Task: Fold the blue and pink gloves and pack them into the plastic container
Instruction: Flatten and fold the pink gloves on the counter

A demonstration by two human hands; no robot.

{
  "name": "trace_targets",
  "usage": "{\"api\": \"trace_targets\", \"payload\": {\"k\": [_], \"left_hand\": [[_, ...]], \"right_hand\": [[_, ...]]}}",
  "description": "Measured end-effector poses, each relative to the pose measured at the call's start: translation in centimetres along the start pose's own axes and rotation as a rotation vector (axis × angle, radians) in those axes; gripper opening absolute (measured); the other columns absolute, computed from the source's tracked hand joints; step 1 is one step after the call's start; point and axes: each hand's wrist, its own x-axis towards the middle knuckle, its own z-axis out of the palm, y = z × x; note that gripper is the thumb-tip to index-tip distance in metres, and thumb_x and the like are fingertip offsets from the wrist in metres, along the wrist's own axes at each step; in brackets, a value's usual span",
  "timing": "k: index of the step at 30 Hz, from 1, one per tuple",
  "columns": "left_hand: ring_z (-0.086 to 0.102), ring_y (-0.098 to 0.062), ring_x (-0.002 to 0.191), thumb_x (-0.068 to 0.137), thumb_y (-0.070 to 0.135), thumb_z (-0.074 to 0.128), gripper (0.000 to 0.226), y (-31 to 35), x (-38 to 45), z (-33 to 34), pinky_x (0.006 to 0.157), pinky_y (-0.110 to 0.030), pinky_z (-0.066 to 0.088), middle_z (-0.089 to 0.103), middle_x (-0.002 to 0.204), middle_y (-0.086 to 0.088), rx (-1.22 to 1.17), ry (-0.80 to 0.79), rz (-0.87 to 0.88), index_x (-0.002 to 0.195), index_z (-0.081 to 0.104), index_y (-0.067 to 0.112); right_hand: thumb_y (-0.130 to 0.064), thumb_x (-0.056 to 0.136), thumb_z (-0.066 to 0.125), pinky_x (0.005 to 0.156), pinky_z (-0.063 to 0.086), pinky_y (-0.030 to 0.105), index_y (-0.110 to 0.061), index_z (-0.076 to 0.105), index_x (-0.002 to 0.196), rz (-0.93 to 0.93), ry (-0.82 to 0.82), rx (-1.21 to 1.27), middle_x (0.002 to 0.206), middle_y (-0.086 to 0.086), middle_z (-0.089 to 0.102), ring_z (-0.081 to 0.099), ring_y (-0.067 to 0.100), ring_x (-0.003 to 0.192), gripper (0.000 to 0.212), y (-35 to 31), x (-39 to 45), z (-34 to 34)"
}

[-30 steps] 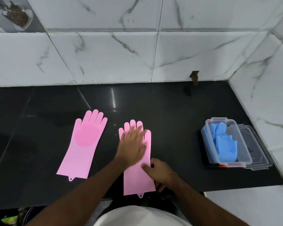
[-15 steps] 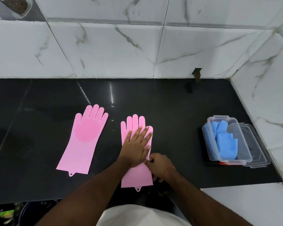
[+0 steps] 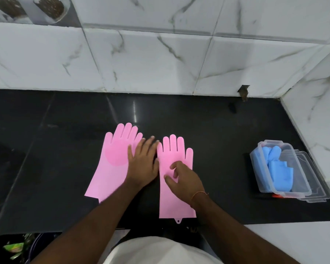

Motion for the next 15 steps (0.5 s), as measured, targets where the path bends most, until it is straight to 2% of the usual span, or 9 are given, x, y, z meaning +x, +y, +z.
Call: {"api": "trace_targets", "payload": {"k": [2,5,7,9,12,15], "left_hand": [[0.03,-0.029,0.163,0.099,0.035,0.06,0.073,-3.2,-0.6,-1.9,0.127,-0.069,0.022,0.034,0.177,0.002,-0.006,0.076,-0.174,0.167,0.038,0.028],[0.042,-0.038,0.154,0.091,0.034,0.068,0.077,-7.6,-2.0,-4.0,0.117,-0.069,0.037,0.043,0.169,-0.008,0.062,0.13,-0.34,0.162,0.043,0.02],[0.04,-0.039,0.154,0.093,0.038,0.069,0.082,-10.0,-2.8,-4.9,0.114,-0.066,0.042,0.037,0.171,-0.009,0.022,0.089,-0.466,0.165,0.036,0.019],[0.038,-0.041,0.154,0.097,0.042,0.067,0.086,-11.2,-3.3,-5.2,0.113,-0.064,0.045,0.03,0.173,-0.011,-0.093,0.026,-0.578,0.169,0.026,0.016],[0.042,-0.041,0.152,0.101,0.043,0.065,0.088,-12.0,-3.7,-4.9,0.113,-0.06,0.046,0.037,0.169,-0.016,-0.177,-0.034,-0.628,0.171,0.022,0.011],[0.055,-0.04,0.141,0.101,0.038,0.067,0.076,-12.1,-3.6,-4.6,0.112,-0.055,0.051,0.056,0.152,-0.018,-0.339,-0.014,-0.653,0.163,0.038,0.006]], "right_hand": [[-0.049,0.094,0.071,0.081,0.05,0.023,-0.034,0.054,0.114,-0.013,-0.077,0.11,0.096,-0.014,0.064,0.063,0.008,0.087,0.03,-2.4,0.6,1.7],[-0.051,0.093,0.072,0.098,0.054,0.029,-0.028,0.057,0.131,0.027,-0.211,0.226,0.12,-0.009,0.066,0.064,0.013,0.109,0.047,-5.6,1.7,4.6],[-0.054,0.093,0.072,0.106,0.051,0.033,-0.024,0.054,0.143,0.093,-0.26,0.291,0.136,-0.006,0.063,0.061,0.016,0.121,0.061,-8.0,2.6,6.3],[-0.054,0.092,0.072,0.106,0.047,0.031,-0.02,0.05,0.15,0.154,-0.259,0.379,0.14,-0.005,0.061,0.059,0.017,0.126,0.07,-10.0,3.6,7.3],[-0.049,0.093,0.072,0.103,0.048,0.034,-0.02,0.044,0.154,0.236,-0.275,0.516,0.14,-0.004,0.061,0.06,0.017,0.123,0.073,-12.3,4.9,8.0],[-0.041,0.096,0.073,0.112,0.05,0.044,-0.016,0.025,0.165,0.378,-0.291,0.658,0.15,0.005,0.057,0.059,0.025,0.131,0.088,-13.5,5.6,8.1]]}}
